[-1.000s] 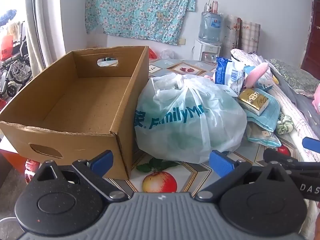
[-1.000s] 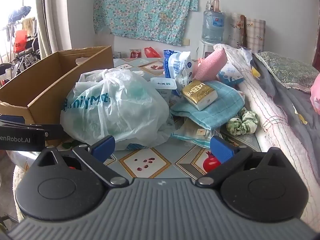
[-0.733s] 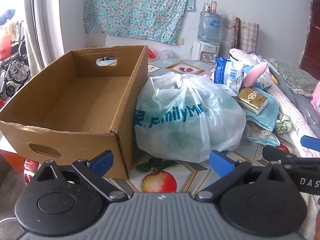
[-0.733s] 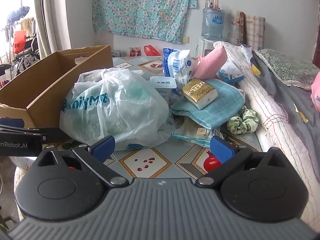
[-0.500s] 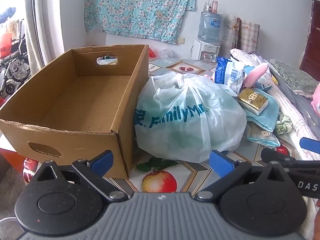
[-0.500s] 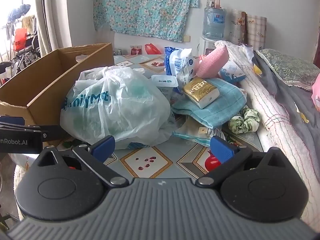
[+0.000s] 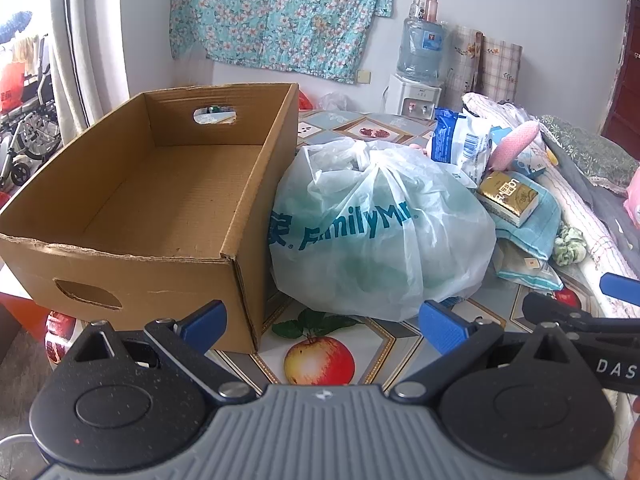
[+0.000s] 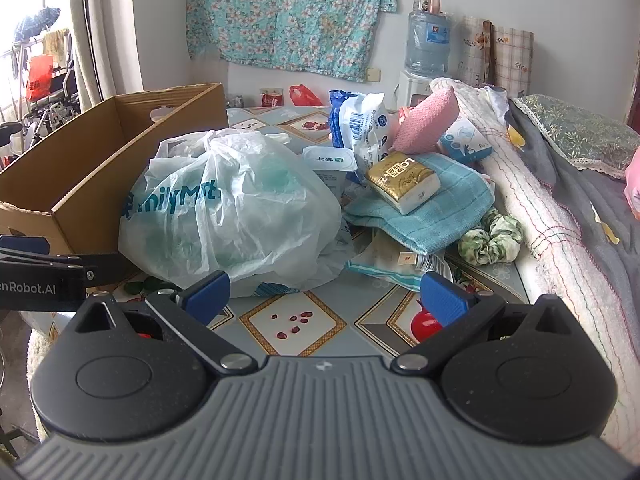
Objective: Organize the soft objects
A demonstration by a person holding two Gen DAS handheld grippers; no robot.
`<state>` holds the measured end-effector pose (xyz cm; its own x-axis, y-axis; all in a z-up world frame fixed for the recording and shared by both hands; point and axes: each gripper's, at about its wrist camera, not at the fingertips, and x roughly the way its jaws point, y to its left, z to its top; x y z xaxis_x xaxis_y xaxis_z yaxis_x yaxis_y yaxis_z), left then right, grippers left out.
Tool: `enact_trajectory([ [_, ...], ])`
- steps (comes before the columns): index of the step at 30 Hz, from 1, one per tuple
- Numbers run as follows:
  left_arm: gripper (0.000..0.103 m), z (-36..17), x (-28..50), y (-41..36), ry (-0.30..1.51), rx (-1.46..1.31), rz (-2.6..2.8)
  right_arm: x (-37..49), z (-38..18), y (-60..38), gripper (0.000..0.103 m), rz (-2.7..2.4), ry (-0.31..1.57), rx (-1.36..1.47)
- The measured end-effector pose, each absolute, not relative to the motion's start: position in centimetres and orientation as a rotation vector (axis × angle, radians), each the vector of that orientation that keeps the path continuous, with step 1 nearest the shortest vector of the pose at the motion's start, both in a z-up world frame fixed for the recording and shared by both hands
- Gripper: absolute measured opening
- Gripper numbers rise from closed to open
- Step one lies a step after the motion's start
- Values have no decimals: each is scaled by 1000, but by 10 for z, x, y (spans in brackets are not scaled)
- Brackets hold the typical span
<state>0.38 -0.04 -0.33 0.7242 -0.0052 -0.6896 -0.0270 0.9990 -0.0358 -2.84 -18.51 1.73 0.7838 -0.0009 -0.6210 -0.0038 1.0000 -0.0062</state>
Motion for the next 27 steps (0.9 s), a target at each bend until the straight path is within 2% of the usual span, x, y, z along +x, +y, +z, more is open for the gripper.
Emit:
enact_trajectory([
  [27, 103, -6, 4, 3, 775, -48, 8, -23, 12, -189, 102, -9, 688, 10],
])
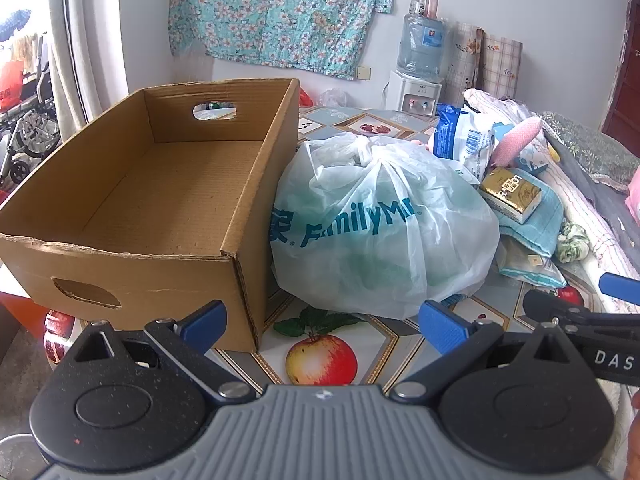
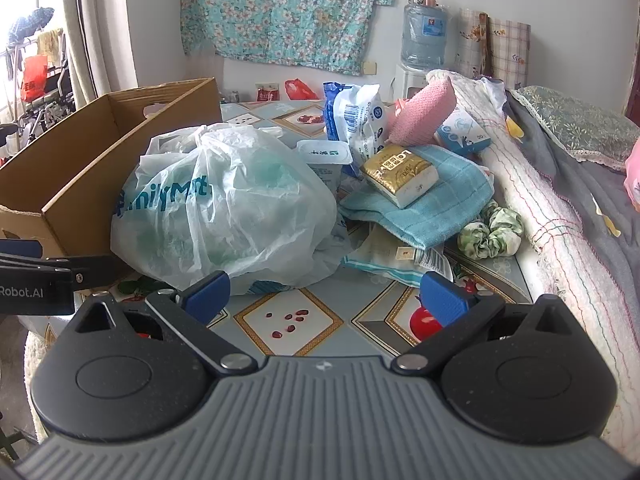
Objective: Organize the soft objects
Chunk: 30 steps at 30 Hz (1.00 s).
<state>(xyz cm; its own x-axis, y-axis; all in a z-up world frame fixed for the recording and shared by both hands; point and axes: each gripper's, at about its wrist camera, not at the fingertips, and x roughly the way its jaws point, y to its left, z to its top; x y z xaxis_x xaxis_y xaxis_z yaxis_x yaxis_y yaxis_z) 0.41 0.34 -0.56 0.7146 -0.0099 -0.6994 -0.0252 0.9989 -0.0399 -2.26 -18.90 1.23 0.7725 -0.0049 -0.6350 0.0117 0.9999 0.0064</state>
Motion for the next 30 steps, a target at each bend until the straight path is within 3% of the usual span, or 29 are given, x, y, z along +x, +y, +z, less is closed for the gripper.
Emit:
enact_trajectory([
  [30, 103, -12, 10, 3, 790, -45, 11, -18, 7, -188, 102, -4, 698, 12],
])
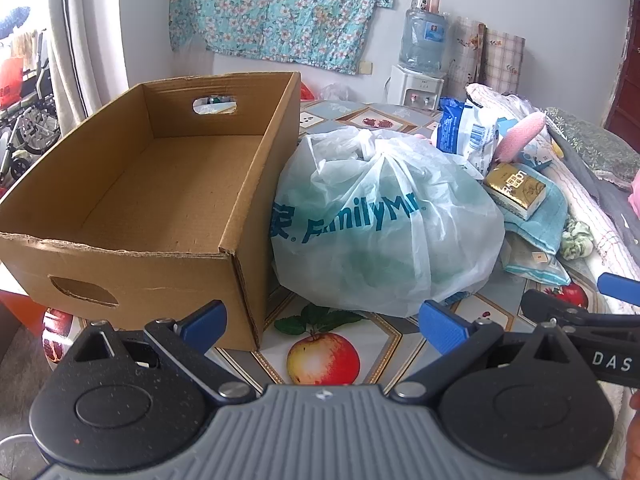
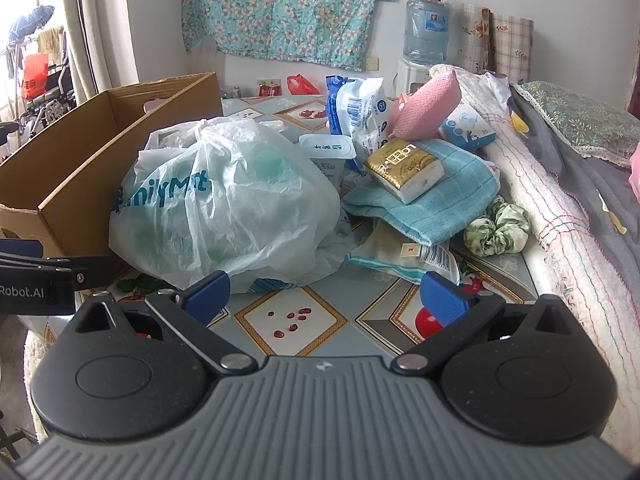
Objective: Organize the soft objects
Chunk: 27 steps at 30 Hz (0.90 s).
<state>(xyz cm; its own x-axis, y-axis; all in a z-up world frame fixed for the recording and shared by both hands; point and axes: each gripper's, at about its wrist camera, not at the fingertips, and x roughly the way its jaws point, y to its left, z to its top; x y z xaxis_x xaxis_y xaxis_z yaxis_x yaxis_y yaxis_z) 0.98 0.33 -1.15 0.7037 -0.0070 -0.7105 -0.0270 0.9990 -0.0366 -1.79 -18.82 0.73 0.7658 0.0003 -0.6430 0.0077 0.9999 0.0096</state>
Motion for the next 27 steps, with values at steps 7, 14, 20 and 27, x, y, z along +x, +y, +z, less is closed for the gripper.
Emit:
enact_trajectory([
  [7, 103, -13, 12, 3, 800, -42, 16, -16, 5, -188, 102, -2, 704, 14],
  [14, 103, -12, 8, -2, 788, -17, 6, -18, 4, -189, 102, -8, 702, 16],
  [20, 103, -11, -3, -25, 757, 61, -52, -32, -13, -212, 102, -59, 675, 34],
  [27, 103, -10, -3, -51, 740, 93, -171, -51, -30, -251, 102, -106, 635, 99],
])
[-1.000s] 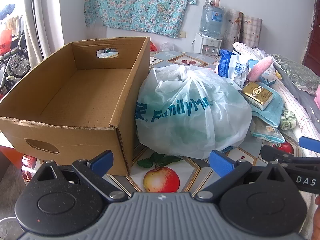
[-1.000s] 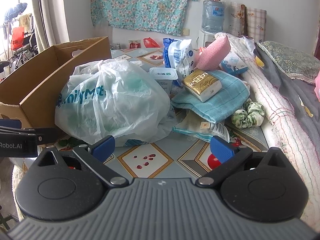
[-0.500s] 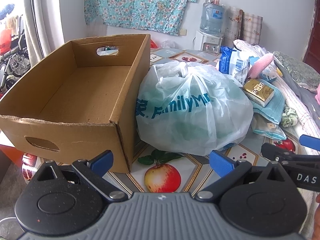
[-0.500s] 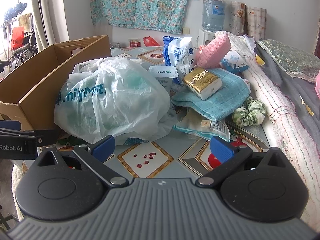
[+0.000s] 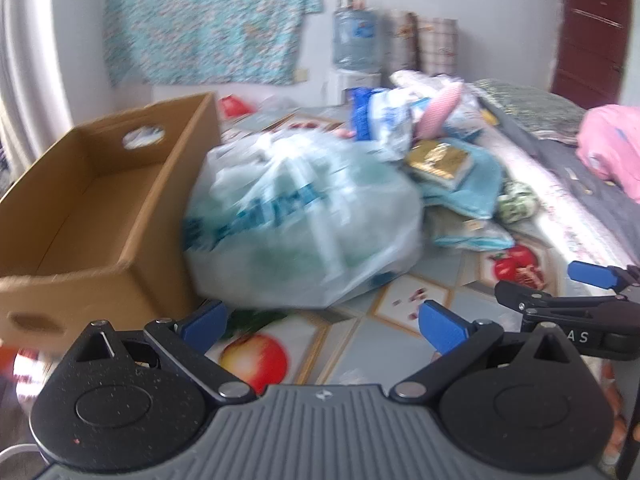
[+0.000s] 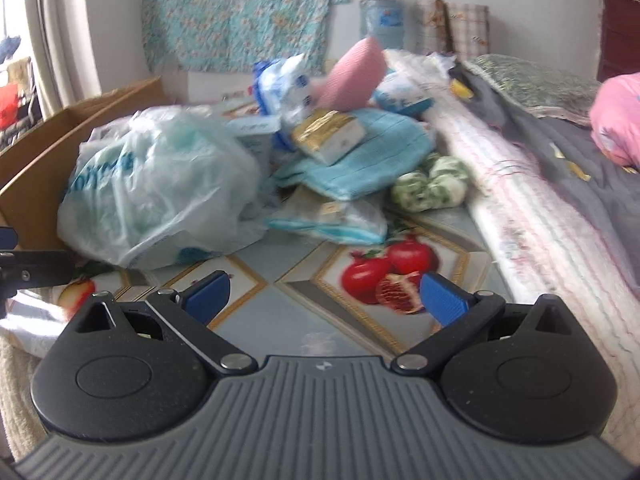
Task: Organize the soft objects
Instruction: 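Reach the left tool toward the blue-and-white wet-wipes pack and grasp it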
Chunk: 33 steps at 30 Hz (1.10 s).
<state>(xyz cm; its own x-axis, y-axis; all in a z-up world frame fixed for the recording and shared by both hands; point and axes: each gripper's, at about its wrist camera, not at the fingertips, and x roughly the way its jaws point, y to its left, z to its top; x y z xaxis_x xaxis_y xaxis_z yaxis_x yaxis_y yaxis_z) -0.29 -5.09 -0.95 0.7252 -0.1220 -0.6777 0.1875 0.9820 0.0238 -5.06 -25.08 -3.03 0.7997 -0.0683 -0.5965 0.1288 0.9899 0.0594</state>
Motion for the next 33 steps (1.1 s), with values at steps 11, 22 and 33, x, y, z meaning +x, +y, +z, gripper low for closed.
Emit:
enact_trajectory([
  [11, 103, 60, 18, -83, 622, 184, -321, -55, -13, -321, 102, -120, 435, 353],
  [22, 102, 115, 115, -87, 594, 115, -339, 0, 25, -321, 102, -20, 325, 346],
  [33, 74, 85, 273, -88, 944, -54, -344, 112, 37, -284, 94, 92, 340, 195],
])
